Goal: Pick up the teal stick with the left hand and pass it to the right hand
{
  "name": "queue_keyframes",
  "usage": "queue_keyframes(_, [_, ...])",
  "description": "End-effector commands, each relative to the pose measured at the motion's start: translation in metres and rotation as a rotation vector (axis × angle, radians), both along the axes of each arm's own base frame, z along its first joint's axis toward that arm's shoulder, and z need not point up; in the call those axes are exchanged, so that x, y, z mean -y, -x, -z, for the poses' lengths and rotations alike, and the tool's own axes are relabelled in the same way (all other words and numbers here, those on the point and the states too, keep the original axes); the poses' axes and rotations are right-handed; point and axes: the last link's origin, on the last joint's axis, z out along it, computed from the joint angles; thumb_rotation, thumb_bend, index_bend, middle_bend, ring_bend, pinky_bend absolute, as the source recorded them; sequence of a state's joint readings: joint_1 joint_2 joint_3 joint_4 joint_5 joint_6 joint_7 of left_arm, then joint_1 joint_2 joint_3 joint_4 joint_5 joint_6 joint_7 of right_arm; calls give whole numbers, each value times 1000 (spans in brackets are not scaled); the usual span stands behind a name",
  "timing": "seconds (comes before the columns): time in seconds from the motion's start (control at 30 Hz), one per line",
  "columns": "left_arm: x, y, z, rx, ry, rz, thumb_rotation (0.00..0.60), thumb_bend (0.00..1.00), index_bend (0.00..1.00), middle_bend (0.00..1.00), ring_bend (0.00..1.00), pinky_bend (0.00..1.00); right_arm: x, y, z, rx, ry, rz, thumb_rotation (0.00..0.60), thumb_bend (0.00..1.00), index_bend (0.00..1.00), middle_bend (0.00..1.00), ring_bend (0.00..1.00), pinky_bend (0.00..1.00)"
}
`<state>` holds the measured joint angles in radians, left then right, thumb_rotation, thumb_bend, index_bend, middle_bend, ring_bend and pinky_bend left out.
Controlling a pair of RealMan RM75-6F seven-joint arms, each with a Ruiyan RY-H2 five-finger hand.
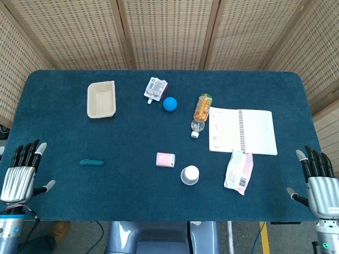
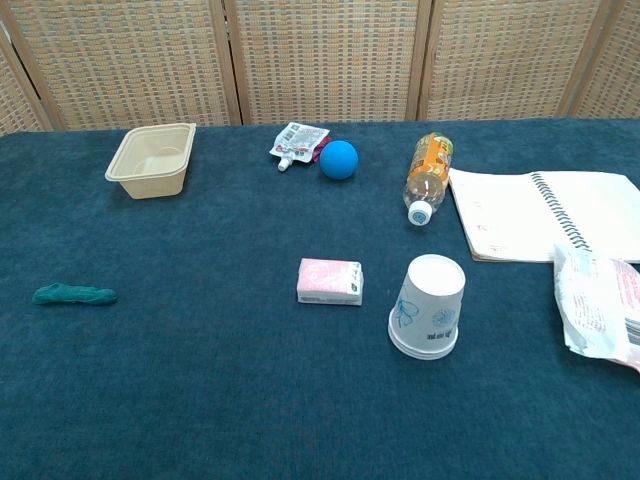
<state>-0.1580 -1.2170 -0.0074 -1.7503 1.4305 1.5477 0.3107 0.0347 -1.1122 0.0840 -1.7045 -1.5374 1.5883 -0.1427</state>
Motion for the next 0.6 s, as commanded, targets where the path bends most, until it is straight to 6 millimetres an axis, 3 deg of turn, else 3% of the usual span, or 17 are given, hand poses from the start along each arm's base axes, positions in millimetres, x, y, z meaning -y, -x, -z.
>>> queue_keyframes(0.03, [-1,0,2,1,9,3,600,0,0,0,0,0,0,-1,0,0,-6,1,600,0,0,0,0,0])
queue_keyframes(0.23, [-7,-1,12,0,56,17,600,0,4,0,0,0,-1,-2,1,5,-11,-3,600,0,0,0,0,0])
queue_keyframes(0.33, [-17,1,24,-3,104,2,600,20,111,0,0,0,0,-2,2,8,-15,-4,600,0,0,0,0,0])
queue_keyframes(0.6, [-69,10,70,-81,214,-34,600,211,347,0,0,0,4,0,5,2,-27,6,600,0,0,0,0,0])
